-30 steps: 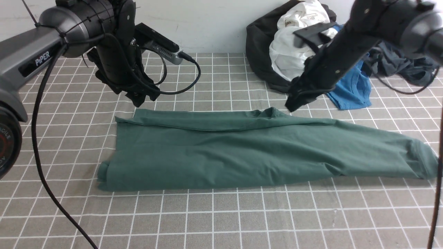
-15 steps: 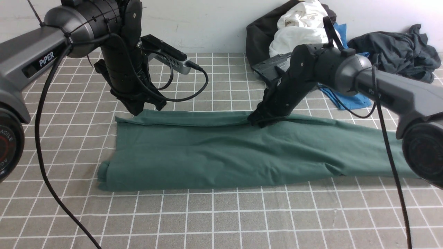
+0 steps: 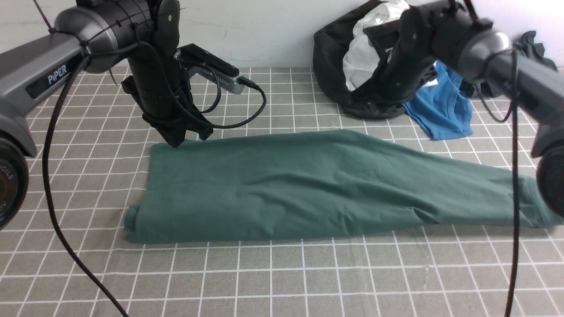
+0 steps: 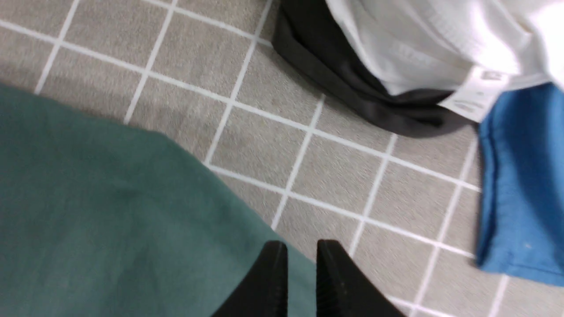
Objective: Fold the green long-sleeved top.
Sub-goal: Use both arms to drag the lower edge of the fabric forward and fold it over the upper edge, then use the right arm to clamp the right edge of the fabric
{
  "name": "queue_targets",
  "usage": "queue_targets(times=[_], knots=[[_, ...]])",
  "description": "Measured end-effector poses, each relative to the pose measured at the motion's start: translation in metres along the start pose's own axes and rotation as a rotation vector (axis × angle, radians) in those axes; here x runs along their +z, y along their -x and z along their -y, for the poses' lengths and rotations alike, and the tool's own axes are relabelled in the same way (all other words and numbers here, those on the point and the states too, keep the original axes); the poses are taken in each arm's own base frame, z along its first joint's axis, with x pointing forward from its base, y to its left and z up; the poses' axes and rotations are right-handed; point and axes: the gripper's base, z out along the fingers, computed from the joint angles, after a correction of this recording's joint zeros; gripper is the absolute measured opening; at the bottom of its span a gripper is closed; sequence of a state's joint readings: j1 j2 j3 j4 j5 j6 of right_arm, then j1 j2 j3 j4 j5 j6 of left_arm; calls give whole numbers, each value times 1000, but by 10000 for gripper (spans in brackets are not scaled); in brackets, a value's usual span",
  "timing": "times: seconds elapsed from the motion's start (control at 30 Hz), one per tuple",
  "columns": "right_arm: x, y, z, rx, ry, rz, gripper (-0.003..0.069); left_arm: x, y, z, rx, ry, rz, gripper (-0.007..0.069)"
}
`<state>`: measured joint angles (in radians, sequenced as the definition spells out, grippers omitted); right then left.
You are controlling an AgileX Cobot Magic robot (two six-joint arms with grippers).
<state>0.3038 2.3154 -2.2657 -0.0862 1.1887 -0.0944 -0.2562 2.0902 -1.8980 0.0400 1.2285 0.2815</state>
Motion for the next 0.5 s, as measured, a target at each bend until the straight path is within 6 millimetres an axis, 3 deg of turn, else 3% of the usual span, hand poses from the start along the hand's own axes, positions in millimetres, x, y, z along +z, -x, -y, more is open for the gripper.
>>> queue_targets(times=[0.03, 0.07, 0.13, 0.2, 0.27, 0.3, 0.37, 0.47, 0.5], knots=[[0, 0, 0, -4, 0, -5, 97, -1, 0, 0, -1, -3, 1, -8], [-23, 1, 8, -8, -8, 9, 97, -9, -6, 4, -8, -22, 9, -8], [-38, 2, 16, 3, -11, 24, 97, -16, -12, 7, -10, -36, 12, -8], [-69, -6, 36, 61, 13, 47, 97, -31, -32, 13, -10, -48, 1, -8], [-87, -19, 49, 99, 31, 39, 97, -38, -50, 18, -11, -54, -13, -8], [-86, -22, 50, 102, 34, 28, 97, -38, -54, 20, -11, -57, -17, -8], [-104, -44, 61, 132, 44, 0, 97, -35, -71, 26, -18, -69, -12, -8], [-121, -79, 73, 175, 37, -57, 97, -16, -84, 33, -31, -90, -14, -8], [-122, -81, 74, 178, 37, -62, 97, -13, -86, 34, -33, -95, -21, -8]])
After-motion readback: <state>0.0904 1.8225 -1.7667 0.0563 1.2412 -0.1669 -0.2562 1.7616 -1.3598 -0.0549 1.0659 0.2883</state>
